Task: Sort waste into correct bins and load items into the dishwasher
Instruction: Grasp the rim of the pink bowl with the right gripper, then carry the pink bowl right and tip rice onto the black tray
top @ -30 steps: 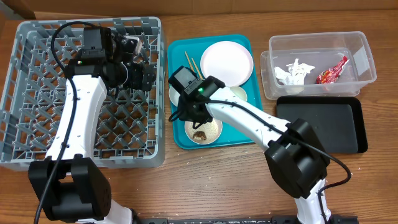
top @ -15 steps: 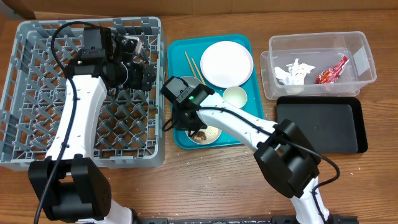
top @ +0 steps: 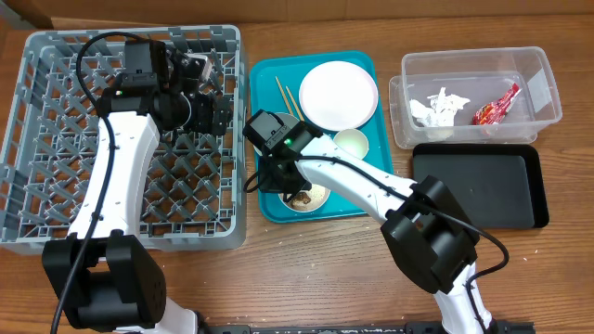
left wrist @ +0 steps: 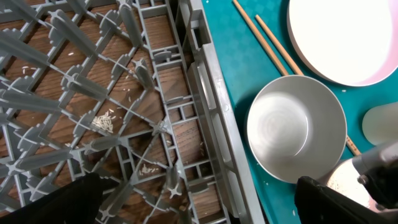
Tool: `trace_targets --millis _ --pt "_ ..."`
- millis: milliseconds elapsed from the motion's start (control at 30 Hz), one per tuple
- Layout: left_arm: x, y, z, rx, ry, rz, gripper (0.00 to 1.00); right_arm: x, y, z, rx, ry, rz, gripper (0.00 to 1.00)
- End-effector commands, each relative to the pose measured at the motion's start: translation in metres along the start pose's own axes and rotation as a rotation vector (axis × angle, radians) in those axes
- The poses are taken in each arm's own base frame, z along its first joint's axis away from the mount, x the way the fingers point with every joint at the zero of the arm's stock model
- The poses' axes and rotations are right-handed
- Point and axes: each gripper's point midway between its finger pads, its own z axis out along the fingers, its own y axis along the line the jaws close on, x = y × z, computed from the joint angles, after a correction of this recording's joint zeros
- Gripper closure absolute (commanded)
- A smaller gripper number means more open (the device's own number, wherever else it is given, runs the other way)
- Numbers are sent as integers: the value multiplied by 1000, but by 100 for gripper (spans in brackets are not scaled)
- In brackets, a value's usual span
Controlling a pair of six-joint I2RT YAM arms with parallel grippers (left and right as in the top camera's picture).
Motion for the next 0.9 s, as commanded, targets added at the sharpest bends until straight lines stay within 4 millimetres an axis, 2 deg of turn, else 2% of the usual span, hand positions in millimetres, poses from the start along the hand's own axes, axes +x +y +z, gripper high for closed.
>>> trace_targets --millis 0,200,433,533,733,867 --pt "-9 -2 -6 4 -26 20 0 -7 17 -15 -66 13 -114 96" --pt "-9 -2 -6 4 -26 20 0 -7 23 -62 -64 7 -145 96" --pt "-9 -2 -6 4 -26 20 0 -9 8 -109 -29 -23 -172 96" --pt "-9 -2 -6 4 -26 20 0 -14 -2 -145 -60 -74 -197 96" --pt "-9 -2 -6 4 -25 20 0 -22 -36 -207 -83 -177 -187 96" --pt "-9 -2 -6 4 -26 20 0 -26 -76 -233 -55 -196 -140 96"
